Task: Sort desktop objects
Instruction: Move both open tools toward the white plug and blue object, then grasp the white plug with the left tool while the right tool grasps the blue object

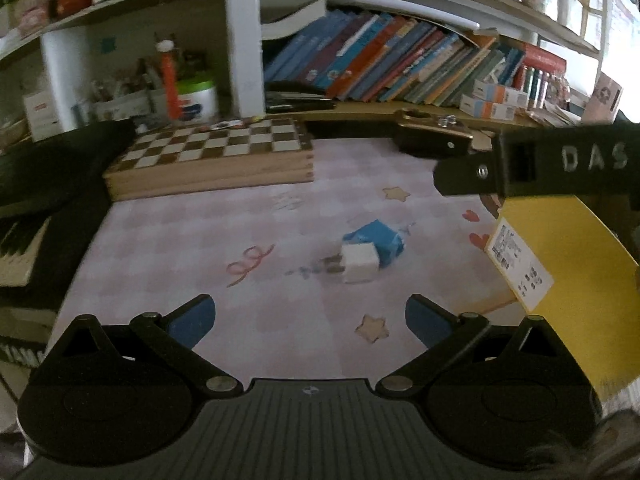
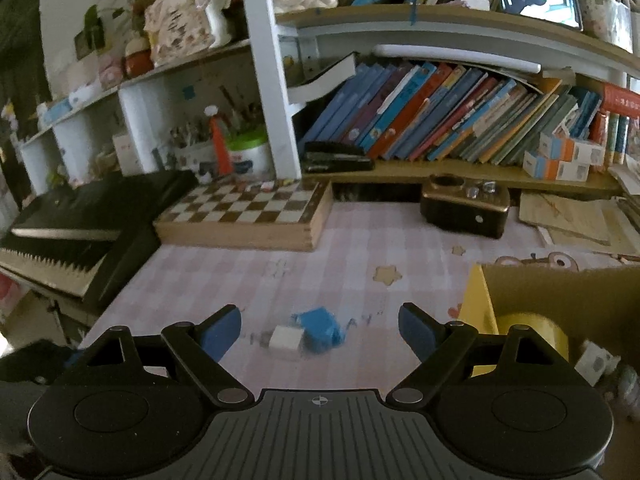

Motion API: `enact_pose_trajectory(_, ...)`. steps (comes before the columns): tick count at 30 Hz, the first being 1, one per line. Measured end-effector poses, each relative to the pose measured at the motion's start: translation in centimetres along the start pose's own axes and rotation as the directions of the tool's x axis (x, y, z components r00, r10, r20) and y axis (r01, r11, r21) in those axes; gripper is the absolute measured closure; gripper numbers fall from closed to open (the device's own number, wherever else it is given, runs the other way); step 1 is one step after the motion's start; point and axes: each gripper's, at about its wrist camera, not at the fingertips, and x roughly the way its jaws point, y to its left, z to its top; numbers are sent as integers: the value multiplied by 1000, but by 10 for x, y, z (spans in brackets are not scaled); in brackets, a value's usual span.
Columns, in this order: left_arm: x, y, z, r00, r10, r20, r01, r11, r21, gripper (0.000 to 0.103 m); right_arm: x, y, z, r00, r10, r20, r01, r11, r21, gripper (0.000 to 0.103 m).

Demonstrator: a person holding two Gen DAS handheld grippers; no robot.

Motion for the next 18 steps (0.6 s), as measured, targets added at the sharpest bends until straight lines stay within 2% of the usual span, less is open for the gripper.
enact_pose_trajectory(3,17,-7,4,1000,-24,-9,24,1000,13,7,4,-6,3,1000,-23,8,23,1000,10,15)
enact_pose_trajectory(5,27,-11,6,999,-36,-16,36,999,25,17,6,-9,4,999,-40,13,40,999,-5,15)
enact_pose_trajectory(14,62,-28,12,994,-97,-48,100,992,71,39,17,-21,4,998,-65,-14,65,997,30,15)
enact_pose_trajectory(18,75,-33,15,995,-86,-47,90,991,95,45,21,-26,5,997,-68,-31,70,995,65,15)
